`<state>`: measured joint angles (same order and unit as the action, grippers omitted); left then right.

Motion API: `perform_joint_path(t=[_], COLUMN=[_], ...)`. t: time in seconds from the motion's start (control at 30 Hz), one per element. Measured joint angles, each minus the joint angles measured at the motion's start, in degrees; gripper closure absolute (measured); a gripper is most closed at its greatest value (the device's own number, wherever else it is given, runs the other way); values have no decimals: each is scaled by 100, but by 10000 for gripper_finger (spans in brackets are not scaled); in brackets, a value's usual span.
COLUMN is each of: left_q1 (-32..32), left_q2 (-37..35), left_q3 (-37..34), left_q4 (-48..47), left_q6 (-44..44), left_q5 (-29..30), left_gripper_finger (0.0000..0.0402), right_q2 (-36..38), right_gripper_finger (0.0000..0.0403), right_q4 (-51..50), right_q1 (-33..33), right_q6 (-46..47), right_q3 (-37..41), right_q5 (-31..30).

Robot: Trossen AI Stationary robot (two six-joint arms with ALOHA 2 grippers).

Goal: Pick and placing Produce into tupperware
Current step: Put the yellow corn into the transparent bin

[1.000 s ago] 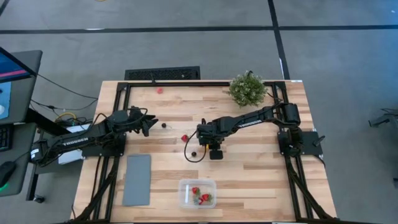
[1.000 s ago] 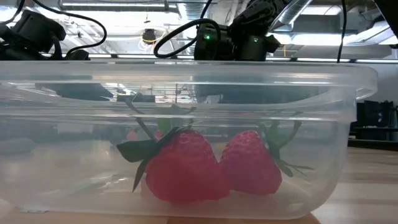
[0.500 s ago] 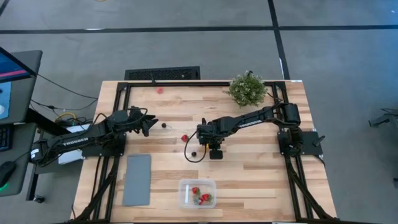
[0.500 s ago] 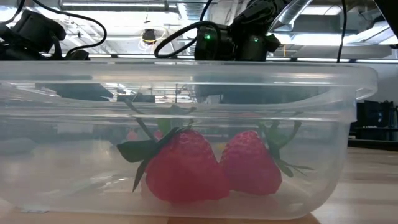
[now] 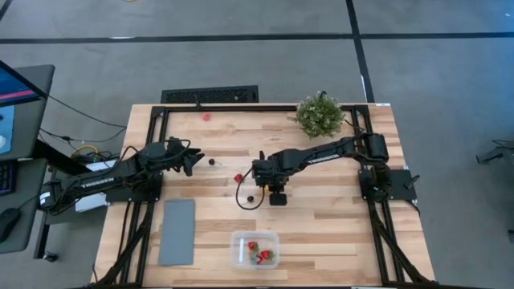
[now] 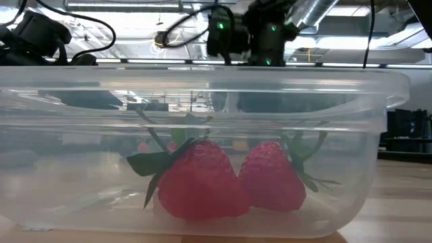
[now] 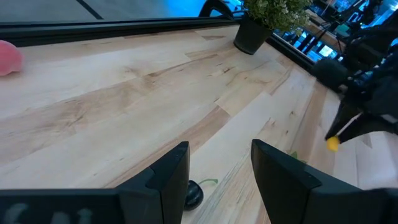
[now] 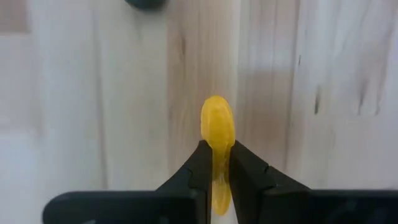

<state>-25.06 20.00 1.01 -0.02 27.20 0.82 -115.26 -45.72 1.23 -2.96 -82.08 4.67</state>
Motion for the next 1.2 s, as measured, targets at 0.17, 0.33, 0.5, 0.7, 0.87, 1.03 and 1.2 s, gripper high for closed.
perform_joint_path(t=[0.17, 0.33, 0.5, 0.7, 0.87, 1.03, 1.2], left_q1=[0, 2, 2, 0, 1, 1, 1], left_q2=[1, -1, 0, 1, -1, 1, 1], left_q3=[1, -1, 0, 1, 0, 1, 0], left_q4=[-1, -1, 0, 1, -1, -1, -1], left_q6=[0, 0, 0, 0, -275, -402, -401], left_q5=[0, 0, 2, 2, -9, -11, -12], left_gripper_finger=[239, 239, 239, 239, 239, 239, 239], right_q2=[0, 0, 2, 7, 7, -24, -24], right_gripper_finger=[344, 344, 344, 344, 344, 344, 344], right_q4=[-448, -860, -1051, -977, -782, -730, -696], right_q1=[103, 275, 584, 1118, 1551, 1892, 2223], right_q6=[-1, 204, 663, 1101, 1595, 2280, 2810], right_q3=[-808, -1669, -2349, -2680, -2680, -2671, -2671], right_q5=[80, 151, 151, 146, 132, 121, -294])
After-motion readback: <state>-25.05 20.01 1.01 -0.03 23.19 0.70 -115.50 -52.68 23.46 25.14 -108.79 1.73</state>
